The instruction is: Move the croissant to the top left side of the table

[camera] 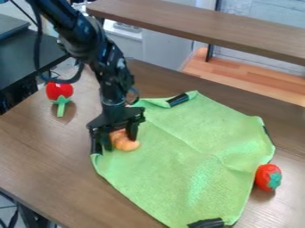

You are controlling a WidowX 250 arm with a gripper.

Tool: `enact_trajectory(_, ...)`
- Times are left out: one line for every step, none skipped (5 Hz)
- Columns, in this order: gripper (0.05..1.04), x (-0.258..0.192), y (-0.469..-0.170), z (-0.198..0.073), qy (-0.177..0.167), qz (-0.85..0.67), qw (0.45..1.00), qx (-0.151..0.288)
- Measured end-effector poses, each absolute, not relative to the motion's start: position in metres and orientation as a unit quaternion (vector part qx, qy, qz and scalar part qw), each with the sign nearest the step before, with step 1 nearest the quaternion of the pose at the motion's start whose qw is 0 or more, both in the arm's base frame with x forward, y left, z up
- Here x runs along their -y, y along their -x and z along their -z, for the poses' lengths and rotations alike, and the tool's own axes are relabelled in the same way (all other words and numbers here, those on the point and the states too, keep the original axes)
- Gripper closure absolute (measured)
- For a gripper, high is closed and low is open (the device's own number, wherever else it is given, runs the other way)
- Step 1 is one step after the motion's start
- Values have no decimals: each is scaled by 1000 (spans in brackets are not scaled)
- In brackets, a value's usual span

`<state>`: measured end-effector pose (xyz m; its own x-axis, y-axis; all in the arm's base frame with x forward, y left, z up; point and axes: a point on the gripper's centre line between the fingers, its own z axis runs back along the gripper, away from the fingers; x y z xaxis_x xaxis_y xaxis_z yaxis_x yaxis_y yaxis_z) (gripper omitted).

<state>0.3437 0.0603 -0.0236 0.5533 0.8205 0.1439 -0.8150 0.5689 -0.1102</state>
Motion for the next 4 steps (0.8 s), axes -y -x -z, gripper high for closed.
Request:
enact_trajectory(440,-58,-346,23,24,-472,877,90)
enact_trajectory(440,-54,-345,17,47,-474,876,75)
enact_trajectory(440,-70,-353,-20,86,-517,849,69)
enact_trajectory(440,-82,-357,-40,89,-545,832,46)
